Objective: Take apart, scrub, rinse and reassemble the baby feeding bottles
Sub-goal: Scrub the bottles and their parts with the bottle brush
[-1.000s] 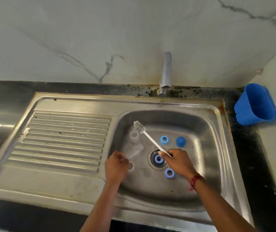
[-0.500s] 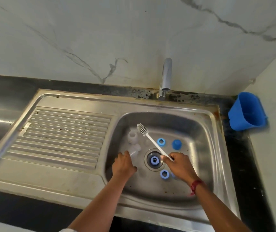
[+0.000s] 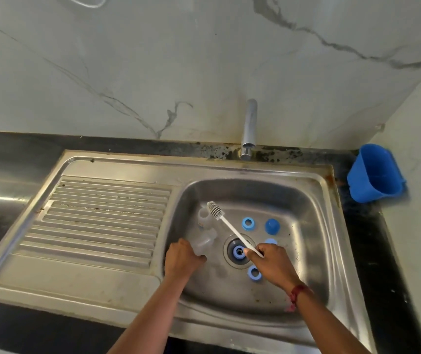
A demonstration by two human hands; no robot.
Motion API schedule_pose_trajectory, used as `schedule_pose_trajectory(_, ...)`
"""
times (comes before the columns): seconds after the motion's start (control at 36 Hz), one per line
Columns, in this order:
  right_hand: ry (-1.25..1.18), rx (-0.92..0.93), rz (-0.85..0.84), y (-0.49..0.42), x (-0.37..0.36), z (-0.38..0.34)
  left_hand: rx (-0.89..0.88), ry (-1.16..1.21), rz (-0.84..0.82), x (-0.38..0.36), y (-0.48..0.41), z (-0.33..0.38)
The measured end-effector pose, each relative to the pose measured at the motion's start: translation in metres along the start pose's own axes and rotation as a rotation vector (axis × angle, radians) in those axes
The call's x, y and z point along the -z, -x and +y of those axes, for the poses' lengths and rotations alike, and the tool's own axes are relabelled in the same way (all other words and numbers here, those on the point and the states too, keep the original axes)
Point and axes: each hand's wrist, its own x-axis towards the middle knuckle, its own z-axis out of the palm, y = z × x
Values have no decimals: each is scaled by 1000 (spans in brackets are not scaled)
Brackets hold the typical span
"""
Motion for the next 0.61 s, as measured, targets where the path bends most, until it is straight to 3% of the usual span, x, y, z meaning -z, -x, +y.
schedule_pose_trajectory(0.19, 22, 57, 39, 8, 5, -5, 126, 279, 15, 21, 18, -3)
schedule_pose_trajectory(0.28, 51, 74, 52, 11, 8, -4, 260, 733, -54, 28, 28, -2)
schedule_pose_trajectory(0.33, 67, 81, 56, 13, 9, -2, 335, 1085, -212, 31, 34, -3)
schedule_pose_trajectory(0.42, 120, 88, 67, 13, 11, 4, 330, 1478, -402, 32, 40, -8)
schedule_pose_trajectory(0.47, 132, 102, 79, 11, 12, 9, 339, 1680, -430, 33, 43, -9)
schedule_pose_trajectory(0.61, 176, 143, 91, 10, 16, 18, 321, 1795, -428, 32, 51, -1)
